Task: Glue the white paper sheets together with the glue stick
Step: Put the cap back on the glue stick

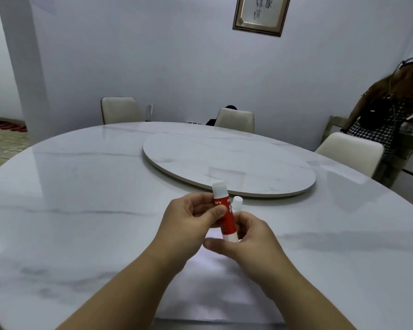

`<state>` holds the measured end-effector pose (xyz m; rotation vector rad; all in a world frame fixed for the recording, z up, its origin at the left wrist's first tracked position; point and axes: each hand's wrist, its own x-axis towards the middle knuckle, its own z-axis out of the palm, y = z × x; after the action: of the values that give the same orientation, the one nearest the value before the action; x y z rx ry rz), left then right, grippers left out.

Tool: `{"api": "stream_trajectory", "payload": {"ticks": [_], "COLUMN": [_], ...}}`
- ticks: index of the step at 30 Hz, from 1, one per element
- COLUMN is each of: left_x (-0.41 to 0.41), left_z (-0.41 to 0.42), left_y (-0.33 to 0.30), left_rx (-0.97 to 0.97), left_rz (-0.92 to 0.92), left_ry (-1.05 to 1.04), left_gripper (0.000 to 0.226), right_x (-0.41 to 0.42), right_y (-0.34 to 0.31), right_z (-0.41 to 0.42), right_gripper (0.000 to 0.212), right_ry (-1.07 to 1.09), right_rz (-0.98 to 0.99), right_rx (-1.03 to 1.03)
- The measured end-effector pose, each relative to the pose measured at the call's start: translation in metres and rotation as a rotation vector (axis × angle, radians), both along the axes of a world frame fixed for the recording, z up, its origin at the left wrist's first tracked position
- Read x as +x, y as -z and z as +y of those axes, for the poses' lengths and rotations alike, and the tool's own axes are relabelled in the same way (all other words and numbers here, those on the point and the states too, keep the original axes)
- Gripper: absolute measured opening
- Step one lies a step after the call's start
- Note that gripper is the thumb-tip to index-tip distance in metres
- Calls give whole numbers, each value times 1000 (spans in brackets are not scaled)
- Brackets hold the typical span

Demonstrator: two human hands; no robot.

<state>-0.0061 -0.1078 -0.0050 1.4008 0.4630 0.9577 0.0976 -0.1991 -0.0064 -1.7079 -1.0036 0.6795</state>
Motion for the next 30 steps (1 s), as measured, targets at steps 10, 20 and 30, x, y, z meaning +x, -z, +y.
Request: {"api": "stream_trajectory", "payload": {"ticks": [10, 20, 30], "left_x": [-2, -2, -1], "left_z": [3, 3, 4], "left_y": [0, 1, 4], "left_rx": [-42, -54, -47], "left_rz": [-14, -29, -8], "left_ry": [-25, -24, -11], "left_gripper": [15, 15, 15], "right_x": [11, 15, 19], "right_y": [-2, -4, -3], "right_z": [-5, -9, -11], "right_gripper": [68, 67, 79], "right_ry": [-57, -118, -143], "right_rz": [86, 143, 124], "right_rx": [5, 0, -19]}}
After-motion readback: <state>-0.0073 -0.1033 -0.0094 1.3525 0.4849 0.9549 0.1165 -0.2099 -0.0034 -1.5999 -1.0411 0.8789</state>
